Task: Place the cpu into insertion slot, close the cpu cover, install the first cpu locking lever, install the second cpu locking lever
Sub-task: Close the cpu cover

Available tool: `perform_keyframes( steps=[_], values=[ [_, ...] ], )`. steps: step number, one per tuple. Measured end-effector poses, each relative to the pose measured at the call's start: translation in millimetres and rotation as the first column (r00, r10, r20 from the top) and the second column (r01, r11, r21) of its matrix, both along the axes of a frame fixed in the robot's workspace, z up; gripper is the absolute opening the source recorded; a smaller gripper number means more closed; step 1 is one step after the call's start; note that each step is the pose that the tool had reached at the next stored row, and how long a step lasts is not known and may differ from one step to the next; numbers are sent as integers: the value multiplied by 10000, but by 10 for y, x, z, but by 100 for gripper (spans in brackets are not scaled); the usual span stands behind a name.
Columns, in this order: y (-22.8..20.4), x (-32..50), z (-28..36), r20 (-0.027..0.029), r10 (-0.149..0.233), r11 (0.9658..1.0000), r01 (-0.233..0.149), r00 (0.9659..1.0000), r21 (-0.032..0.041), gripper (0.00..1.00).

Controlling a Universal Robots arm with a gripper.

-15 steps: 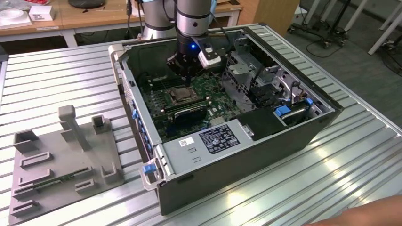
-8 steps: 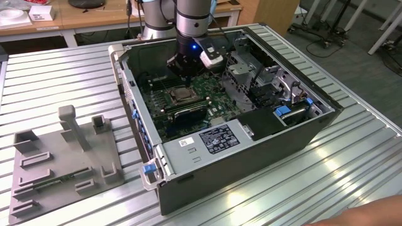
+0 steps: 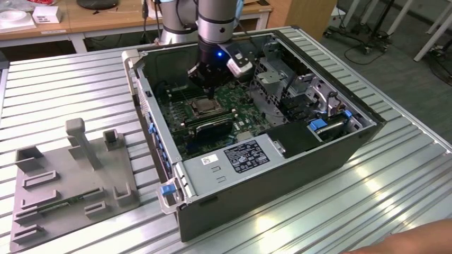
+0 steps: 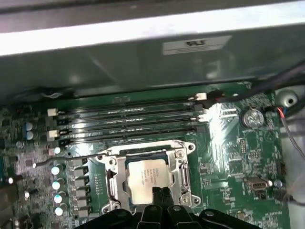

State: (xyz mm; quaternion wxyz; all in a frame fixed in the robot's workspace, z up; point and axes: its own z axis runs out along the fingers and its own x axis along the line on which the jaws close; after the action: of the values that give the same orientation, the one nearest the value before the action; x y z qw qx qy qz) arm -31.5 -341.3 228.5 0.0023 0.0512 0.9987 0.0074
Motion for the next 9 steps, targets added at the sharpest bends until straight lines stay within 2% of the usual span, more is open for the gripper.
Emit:
perform_keyframes(
  steps=[5,9],
  values=[
    [0,-14,-29,0,713,9975,-713,9975,0,11],
    [0,-17,-30,0,853,9964,-853,9964,-1,11]
  ],
)
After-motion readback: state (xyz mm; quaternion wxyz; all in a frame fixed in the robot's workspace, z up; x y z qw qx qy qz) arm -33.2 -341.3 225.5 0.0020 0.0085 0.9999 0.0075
